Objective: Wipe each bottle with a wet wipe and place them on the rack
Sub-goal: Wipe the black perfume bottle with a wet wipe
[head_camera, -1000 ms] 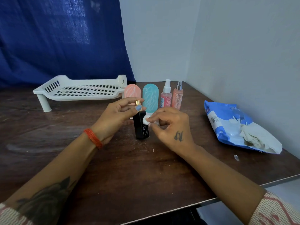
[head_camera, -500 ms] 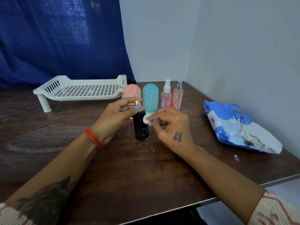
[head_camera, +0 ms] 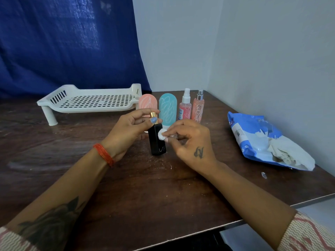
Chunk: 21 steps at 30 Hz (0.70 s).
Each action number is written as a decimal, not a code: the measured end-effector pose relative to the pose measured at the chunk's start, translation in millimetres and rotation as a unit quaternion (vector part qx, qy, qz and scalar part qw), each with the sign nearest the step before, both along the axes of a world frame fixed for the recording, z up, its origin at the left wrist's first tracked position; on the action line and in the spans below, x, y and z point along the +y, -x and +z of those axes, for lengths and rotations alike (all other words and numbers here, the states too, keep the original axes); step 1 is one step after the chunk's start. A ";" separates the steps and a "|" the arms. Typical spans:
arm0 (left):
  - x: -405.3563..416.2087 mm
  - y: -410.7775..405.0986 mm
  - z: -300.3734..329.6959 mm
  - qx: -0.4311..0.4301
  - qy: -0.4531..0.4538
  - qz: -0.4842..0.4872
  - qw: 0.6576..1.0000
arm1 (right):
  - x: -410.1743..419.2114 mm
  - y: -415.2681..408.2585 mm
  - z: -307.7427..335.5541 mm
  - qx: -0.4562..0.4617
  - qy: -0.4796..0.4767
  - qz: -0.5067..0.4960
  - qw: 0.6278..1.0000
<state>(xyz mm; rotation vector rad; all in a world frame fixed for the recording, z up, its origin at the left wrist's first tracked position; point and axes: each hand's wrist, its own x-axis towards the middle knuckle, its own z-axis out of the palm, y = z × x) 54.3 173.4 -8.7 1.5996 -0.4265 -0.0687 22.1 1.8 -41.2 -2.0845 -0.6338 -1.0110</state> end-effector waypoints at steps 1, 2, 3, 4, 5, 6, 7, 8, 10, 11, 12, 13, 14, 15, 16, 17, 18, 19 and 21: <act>-0.2 0.3 0.0 -0.001 0.003 0.001 1.000 | 1.0 0.7 0.7 -0.003 0.001 0.017 1.000; -0.2 0.8 0.2 -0.002 0.003 0.002 1.000 | 1.7 1.5 1.3 -0.003 0.004 0.035 0.999; -0.2 1.0 0.6 -0.004 0.002 0.003 1.000 | 1.9 2.3 1.3 -0.002 0.010 0.050 0.999; -0.3 1.2 1.0 -0.004 0.000 0.005 1.000 | 1.8 2.8 1.2 0.002 0.019 0.058 0.998; -0.2 0.9 1.1 -0.004 -0.004 0.006 1.000 | 1.3 3.0 0.9 0.007 0.028 0.057 0.998; -0.1 0.6 1.0 -0.003 -0.007 0.007 1.000 | 0.6 2.6 0.4 0.015 0.036 0.051 0.998; -0.1 0.2 0.8 -0.002 -0.010 0.008 1.000 | -0.4 2.0 -0.2 0.024 0.041 0.042 0.998; 0.1 0.4 0.6 -0.002 -0.011 0.009 1.000 | -1.1 1.4 -1.0 0.030 0.043 0.029 0.998; 0.2 0.1 0.2 -0.003 -0.010 0.012 1.000 | -1.7 0.3 -2.4 0.034 0.047 0.001 0.998; 0.3 -0.1 0.1 -0.003 -0.008 0.014 1.000 | -1.7 0.0 -2.7 0.032 0.046 -0.009 0.998; 0.1 0.0 0.1 -0.002 -0.006 0.015 1.000 | -1.5 0.0 -2.3 0.027 0.044 -0.014 0.999; 0.0 0.0 0.1 -0.002 -0.005 0.016 1.000 | -1.0 0.2 -1.7 0.020 0.040 -0.011 0.999; -0.4 0.2 0.0 -0.002 -0.003 0.016 1.000 | -0.2 0.7 -0.8 0.010 0.039 -0.002 0.999; -0.6 0.3 0.2 -0.003 0.000 0.016 1.000 | 0.6 1.2 0.1 0.001 0.041 0.013 0.999; -0.9 0.6 0.2 -0.004 0.001 0.017 1.000 | 1.5 2.0 0.9 -0.006 0.046 0.030 0.998; -0.9 0.8 0.1 -0.005 0.001 0.018 1.000 | 2.4 3.1 1.4 -0.010 0.053 0.046 0.998; -0.9 1.1 0.2 -0.006 0.000 0.019 1.000 | 3.1 4.0 1.6 -0.009 0.060 0.059 0.996; -0.8 0.8 0.3 -0.006 -0.003 0.019 1.000 | 3.2 4.8 1.6 -0.006 0.068 0.070 0.995; -0.2 0.6 0.6 -0.006 -0.010 0.017 1.000 | 1.8 5.6 1.6 0.004 0.093 0.081 0.992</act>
